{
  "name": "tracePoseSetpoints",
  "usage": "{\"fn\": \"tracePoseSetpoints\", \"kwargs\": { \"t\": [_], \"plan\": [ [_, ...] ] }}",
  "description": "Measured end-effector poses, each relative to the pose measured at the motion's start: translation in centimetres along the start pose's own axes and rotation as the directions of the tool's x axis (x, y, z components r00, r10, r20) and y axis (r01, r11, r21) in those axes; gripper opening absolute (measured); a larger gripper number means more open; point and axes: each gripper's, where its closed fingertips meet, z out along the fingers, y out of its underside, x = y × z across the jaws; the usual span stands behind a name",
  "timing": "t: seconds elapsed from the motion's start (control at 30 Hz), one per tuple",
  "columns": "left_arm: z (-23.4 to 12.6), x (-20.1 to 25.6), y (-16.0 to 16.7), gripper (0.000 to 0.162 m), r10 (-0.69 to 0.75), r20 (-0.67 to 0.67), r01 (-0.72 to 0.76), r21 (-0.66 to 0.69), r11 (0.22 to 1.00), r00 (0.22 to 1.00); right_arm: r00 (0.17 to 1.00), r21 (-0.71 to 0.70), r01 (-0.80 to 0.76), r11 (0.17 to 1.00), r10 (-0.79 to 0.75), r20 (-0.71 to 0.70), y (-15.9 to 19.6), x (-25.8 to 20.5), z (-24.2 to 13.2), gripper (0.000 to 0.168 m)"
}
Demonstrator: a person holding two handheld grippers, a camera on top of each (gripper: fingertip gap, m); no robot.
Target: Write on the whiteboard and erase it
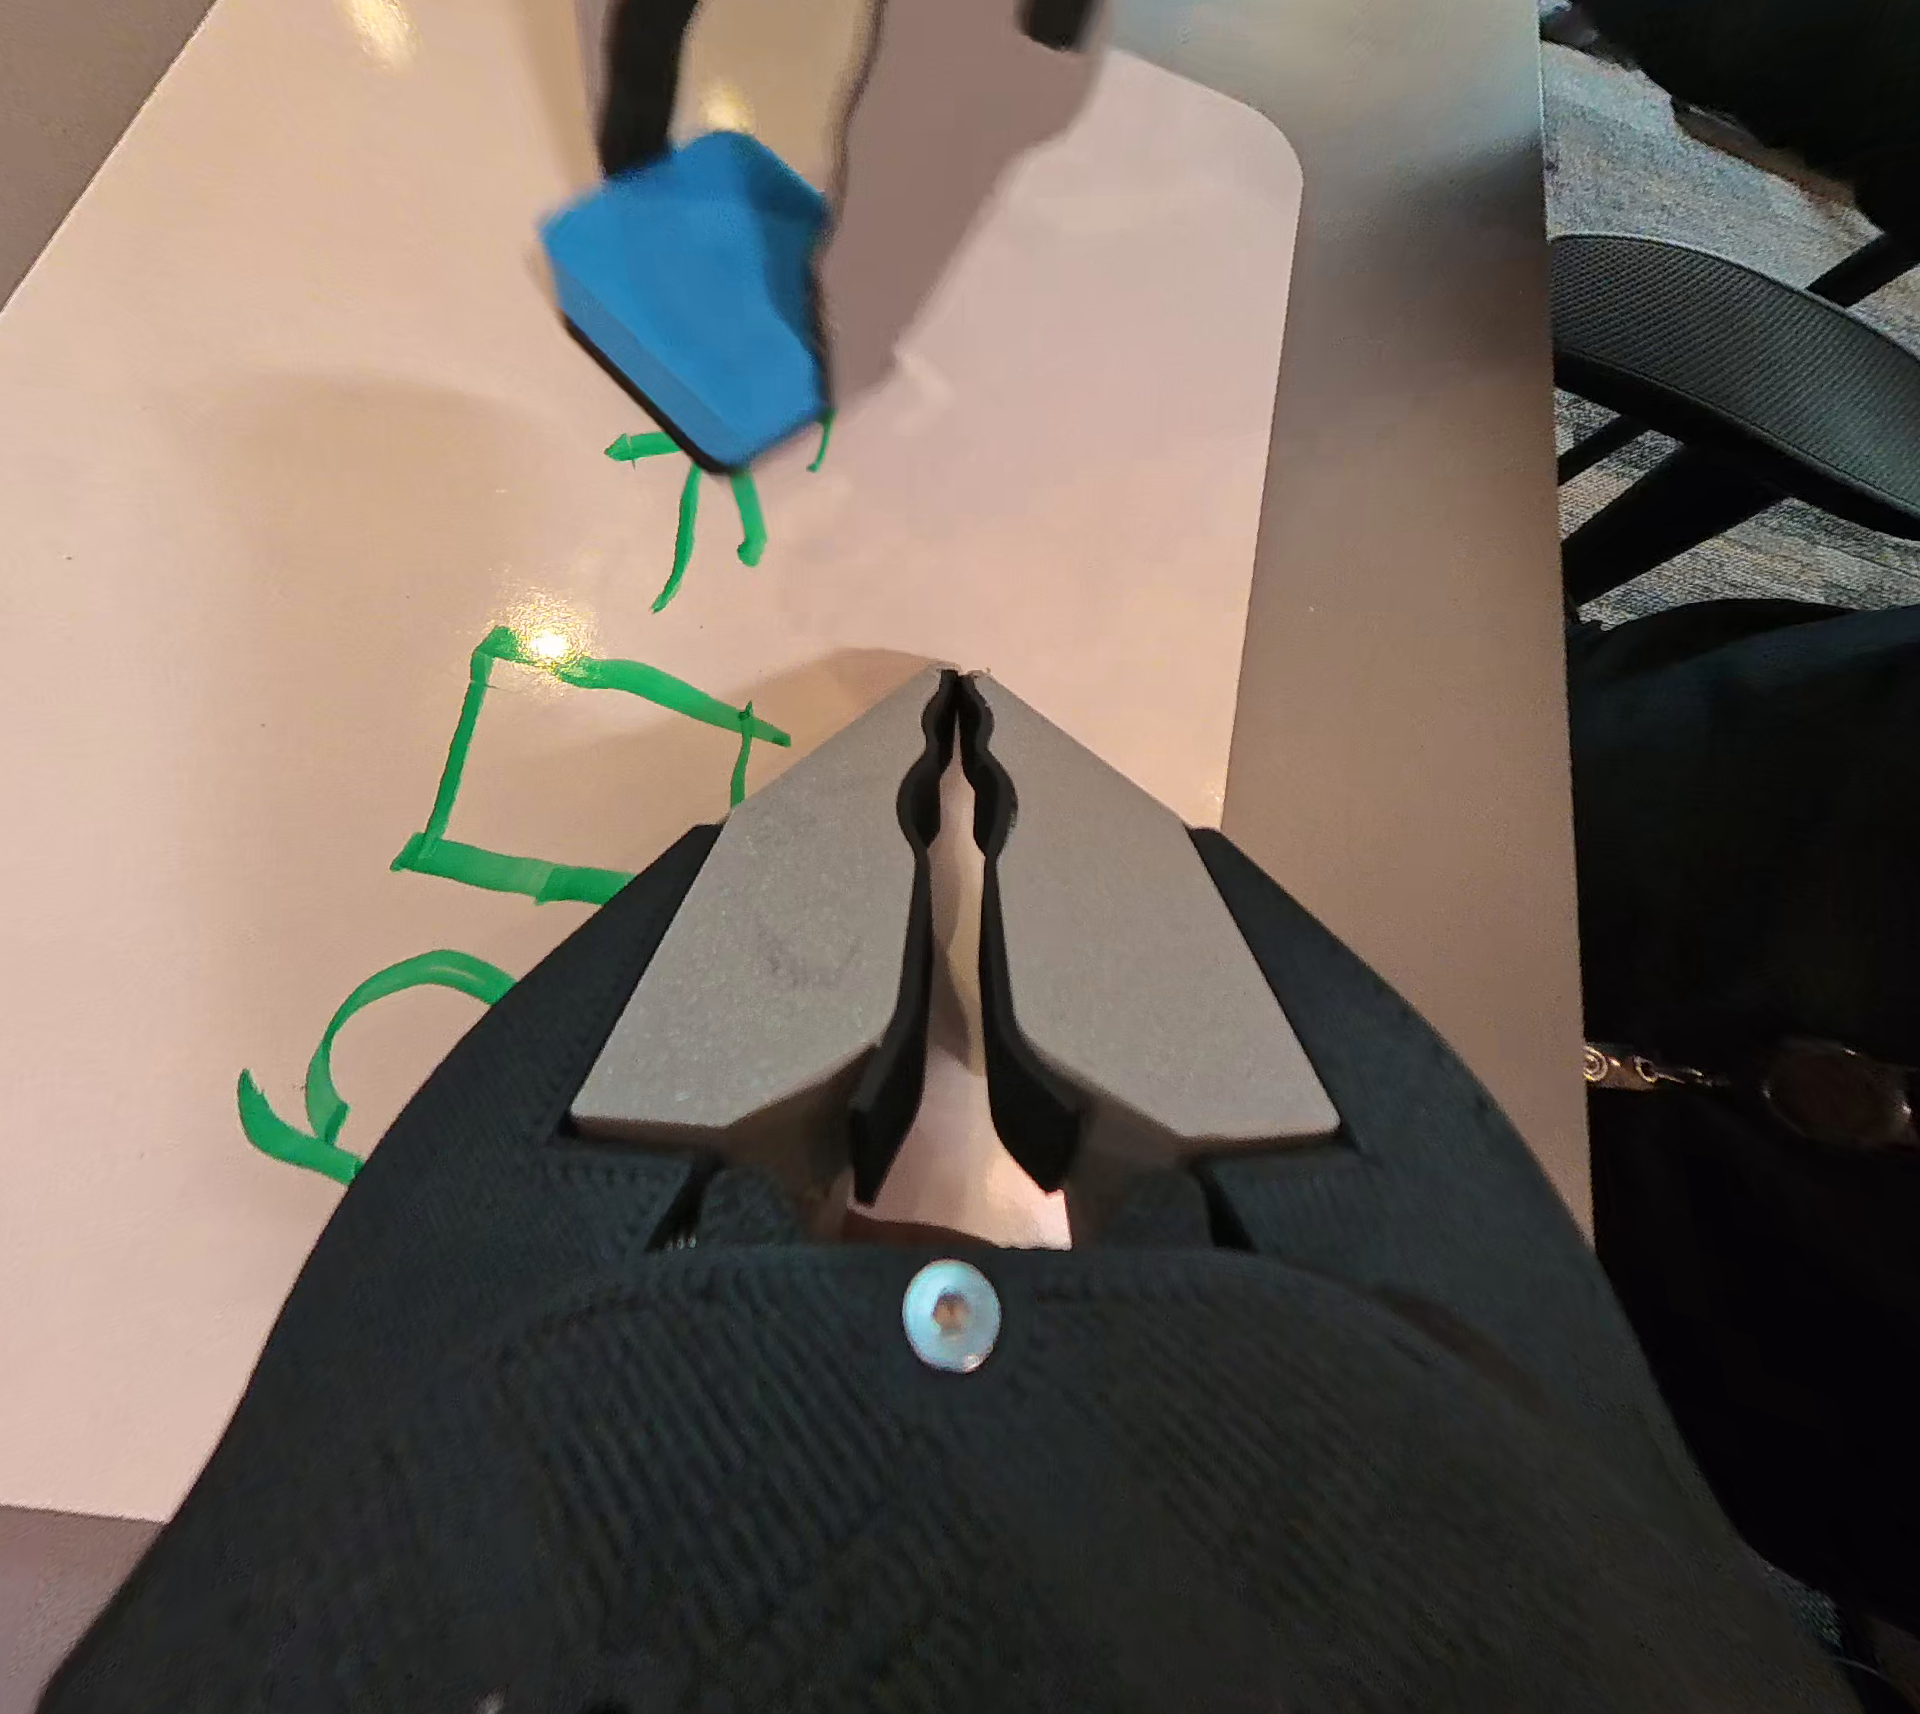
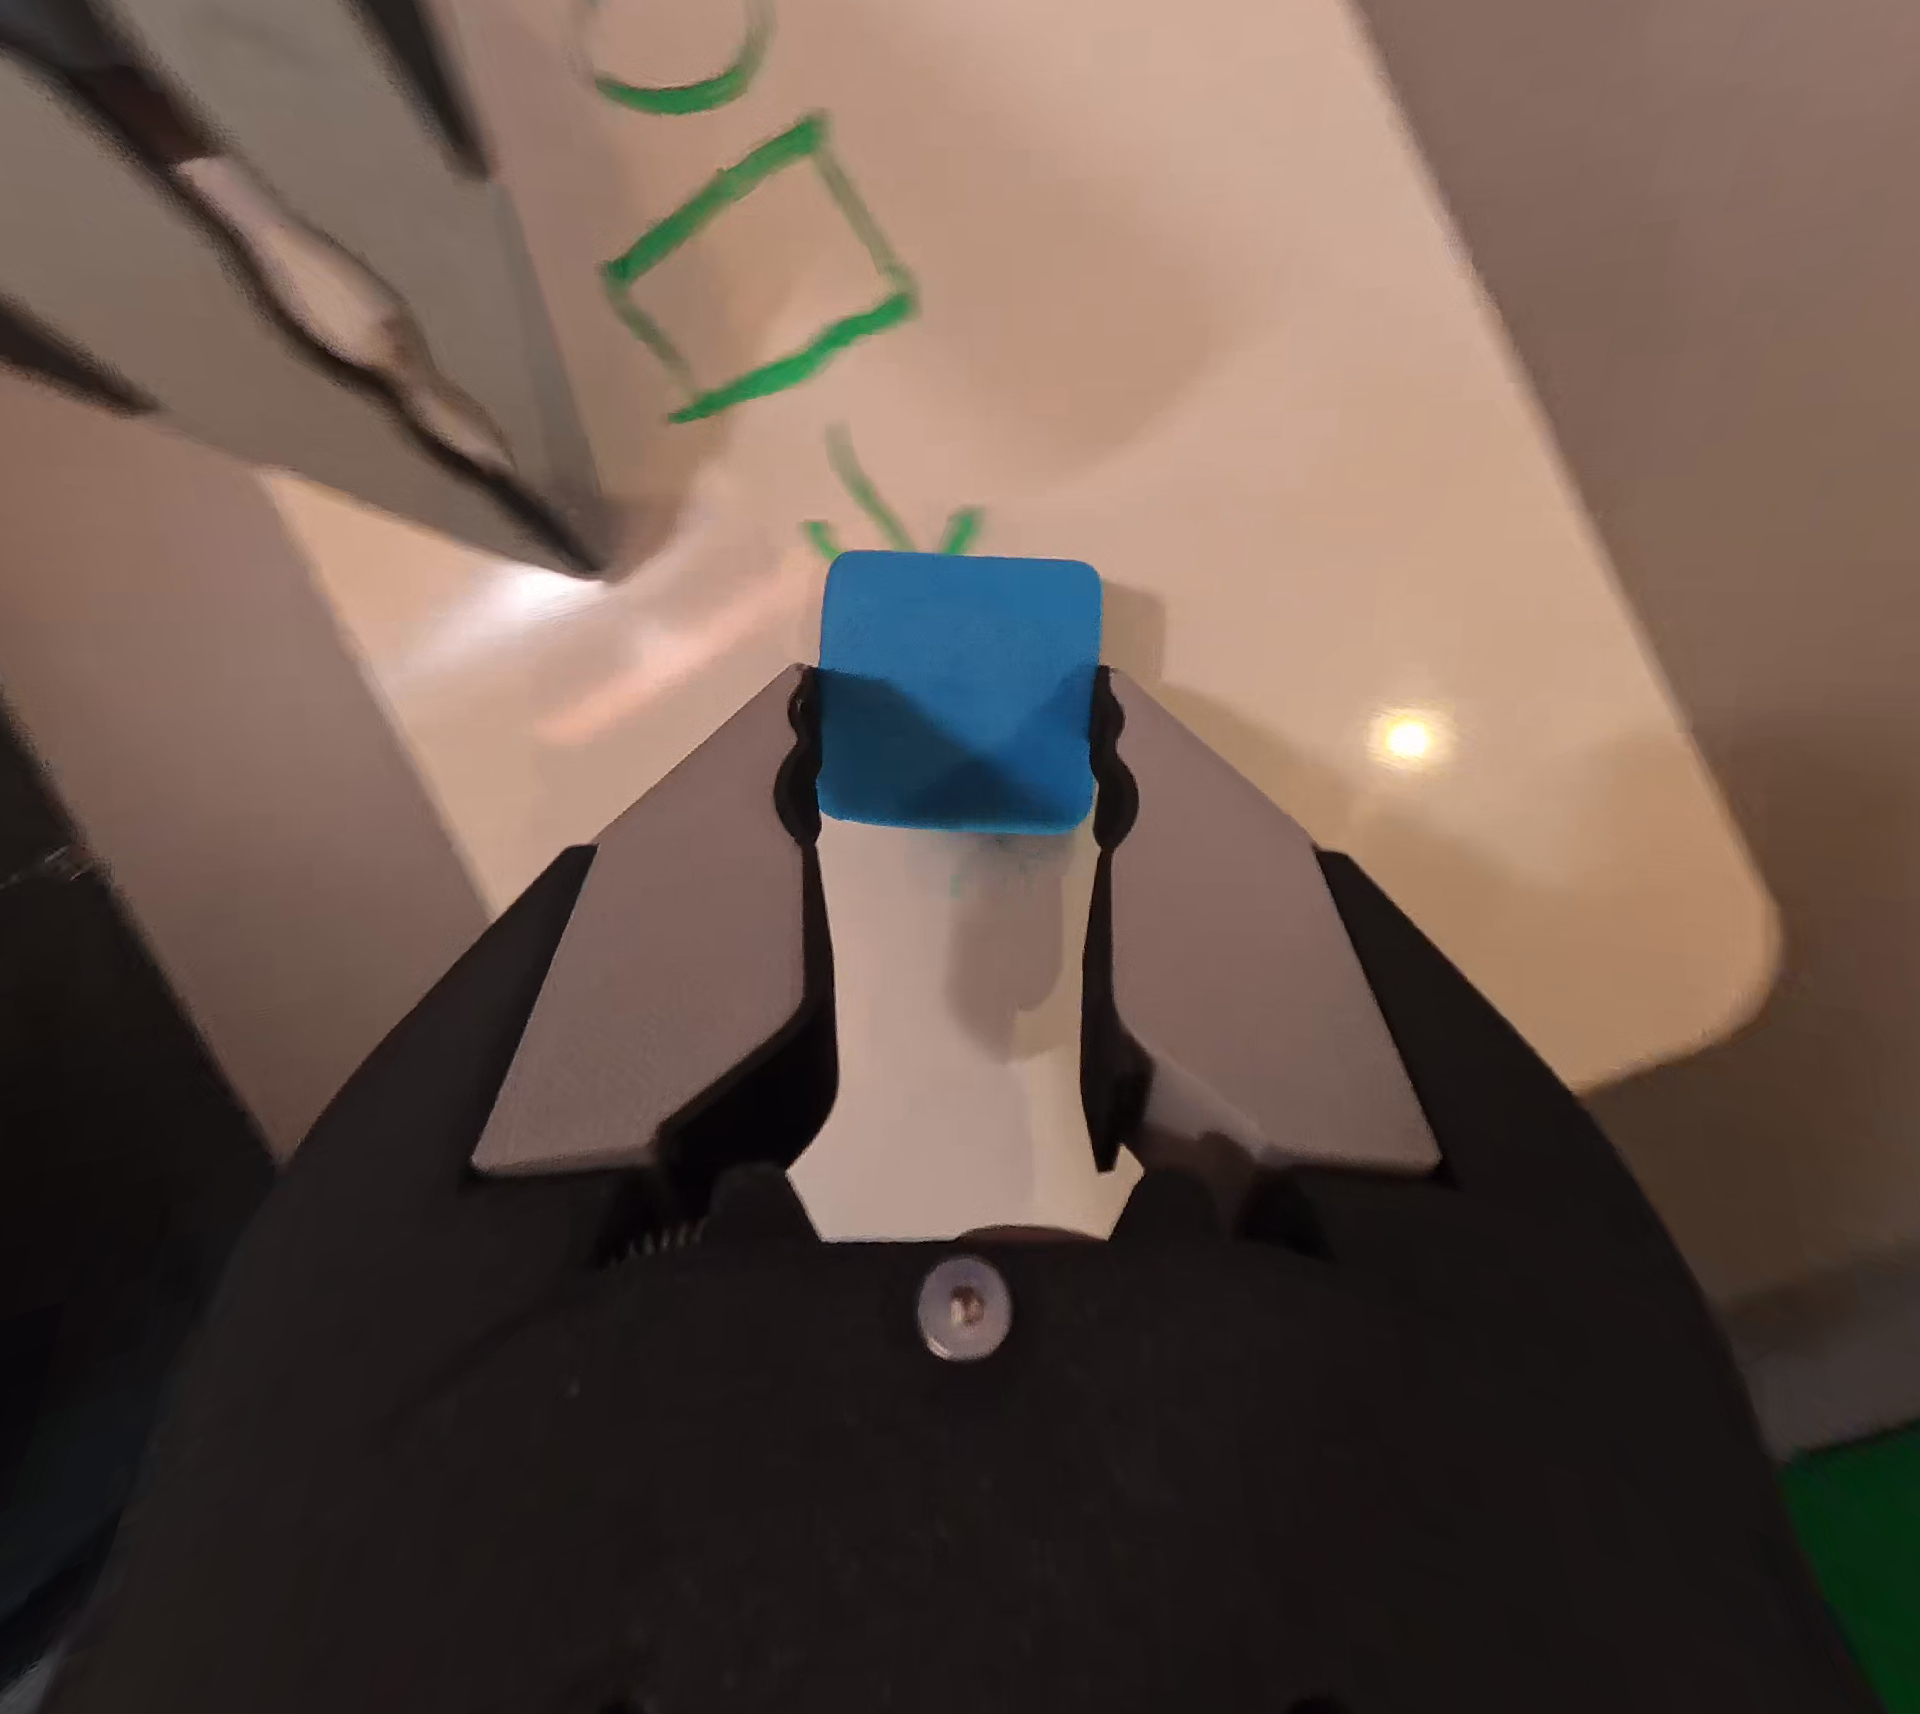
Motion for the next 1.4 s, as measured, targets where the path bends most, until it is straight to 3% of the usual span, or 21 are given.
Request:
{"fn": "tracePoseSetpoints", "kwargs": {
  "t": [0.13, 0.23, 0.33, 0.5, 0.7, 0.9, 1.0, 1.07, 1.23, 1.37, 1.4],
  "plan": [
    [0.0, 0.0, 0.0, 0.0, 0.001, 0.002, -0.001, -0.001, 1.0, 1.0, 0.995, 0.013, -0.079, 0.997, 0.079, -0.063, -0.4, 2.8, -0.1, 0.05],
    [0.0, 0.0, 0.0, 0.0, 0.003, 0.003, -0.003, -0.001, 1.0, 1.0, 0.999, 0.03, 0.002, 1.0, -0.003, 0.045, -1.5, -1.1, 0.8, 0.05],
    [0.0, 0.0, 0.0, 0.0, 0.002, 0.002, -0.002, 0.0, 1.0, 1.0, 0.996, -0.014, 0.083, 0.996, -0.082, 0.032, -1.2, -2.2, 0.9, 0.05],
    [0.0, 0.0, 0.0, 0.0, 0.002, 0.004, -0.002, 0.0, 1.0, 1.0, 0.994, -0.005, -0.084, 0.996, 0.084, -0.069, -1.6, 2.5, 0.5, 0.05],
    [0.0, 0.0, 0.0, 0.0, -0.001, 0.001, 0.001, 0.001, 1.0, 1.0, 0.996, -0.022, 0.085, 0.996, -0.084, 0.026, -2.7, -2.5, 1.8, 0.05],
    [0.0, 0.0, 0.0, 0.0, -0.001, 0.002, 0.001, 0.001, 1.0, 1.0, 0.997, -0.006, -0.061, 0.998, 0.061, -0.055, -3.2, 1.8, 1.5, 0.05],
    [0.0, 0.0, 0.0, 0.0, -0.001, 0.001, 0.001, 0.0, 1.0, 1.0, 0.999, -0.001, 0.036, 0.999, -0.036, 0.025, -3.8, -1.8, 2.2, 0.05],
    [0.0, 0.0, 0.0, 0.0, -0.002, -0.001, 0.002, 0.001, 1.0, 1.0, 0.997, -0.036, 0.079, 0.996, -0.079, 0.003, -3.5, -2.4, 2.2, 0.05],
    [0.0, 0.0, 0.0, 0.0, -0.003, -0.001, 0.003, 0.001, 1.0, 1.0, 0.992, -0.047, -0.098, 0.994, 0.094, -0.083, -2.8, 2.3, 1.3, 0.05],
    [0.0, 0.1, 0.0, 0.0, -0.005, -0.004, 0.005, 0.0, 1.0, 1.0, 0.998, -0.083, 0.046, 0.995, -0.042, 0.05, -2.0, -2.5, 1.4, 0.05],
    [0.0, 0.1, 0.0, 0.0, -0.006, -0.005, 0.006, 0.001, 1.0, 1.0, 0.998, -0.105, 0.06, 0.993, -0.06, 0.012, -1.5, -2.1, 1.2, 0.05]
  ]
}}
